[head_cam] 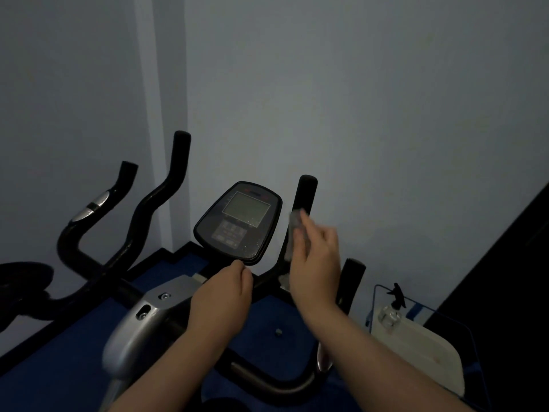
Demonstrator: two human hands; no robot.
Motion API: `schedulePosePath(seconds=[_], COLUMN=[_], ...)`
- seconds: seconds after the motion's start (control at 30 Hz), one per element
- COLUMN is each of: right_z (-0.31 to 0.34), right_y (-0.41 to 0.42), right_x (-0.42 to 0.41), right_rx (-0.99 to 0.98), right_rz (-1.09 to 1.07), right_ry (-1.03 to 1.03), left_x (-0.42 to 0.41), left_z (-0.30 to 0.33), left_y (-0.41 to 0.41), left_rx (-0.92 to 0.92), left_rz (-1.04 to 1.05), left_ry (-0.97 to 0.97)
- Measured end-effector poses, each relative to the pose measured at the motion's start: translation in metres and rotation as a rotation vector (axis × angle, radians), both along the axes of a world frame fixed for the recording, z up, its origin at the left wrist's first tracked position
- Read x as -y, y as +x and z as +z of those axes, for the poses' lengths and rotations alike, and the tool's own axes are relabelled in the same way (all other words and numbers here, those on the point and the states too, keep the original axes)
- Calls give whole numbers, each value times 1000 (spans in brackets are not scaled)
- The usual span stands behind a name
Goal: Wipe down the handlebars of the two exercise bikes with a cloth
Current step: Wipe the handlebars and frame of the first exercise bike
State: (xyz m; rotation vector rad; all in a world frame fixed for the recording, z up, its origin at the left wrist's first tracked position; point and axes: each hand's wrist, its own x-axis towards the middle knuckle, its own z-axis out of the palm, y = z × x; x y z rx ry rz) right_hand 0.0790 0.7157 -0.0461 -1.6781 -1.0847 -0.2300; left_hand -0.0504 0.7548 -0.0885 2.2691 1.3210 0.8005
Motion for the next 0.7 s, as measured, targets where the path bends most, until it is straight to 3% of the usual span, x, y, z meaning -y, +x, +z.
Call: schedulePosePath(seconds=[0.07, 0.13, 0.17, 0.23, 0.3, 0.43, 0.57, 0.7], right_z=[23, 38, 38, 18, -5, -3, 21, -22], right_y=[10, 23, 24, 15, -5, -12, 16, -35], right_x=[-8, -17, -17, -9, 9, 21, 16, 33], right_rx=[282, 516, 539, 446, 298, 312, 183, 148], right_rz=[-17, -31, -22, 21, 63, 247, 141, 154], right_ry=[27, -119, -219, -348, -350, -412, -304, -259], left_x=[2, 4, 4, 2, 1, 4, 11, 18], left_z=[1, 0, 0, -1, -2, 0, 0, 1], left_y=[-2, -4, -4, -5, -4, -6, -10, -14], left_rx=[4, -10, 4, 40, 32, 44, 16, 52], left_rz=[1, -1, 12, 56, 92, 138, 116, 115], left_ry=[-5, -9, -21, -52, -59, -53, 16, 14])
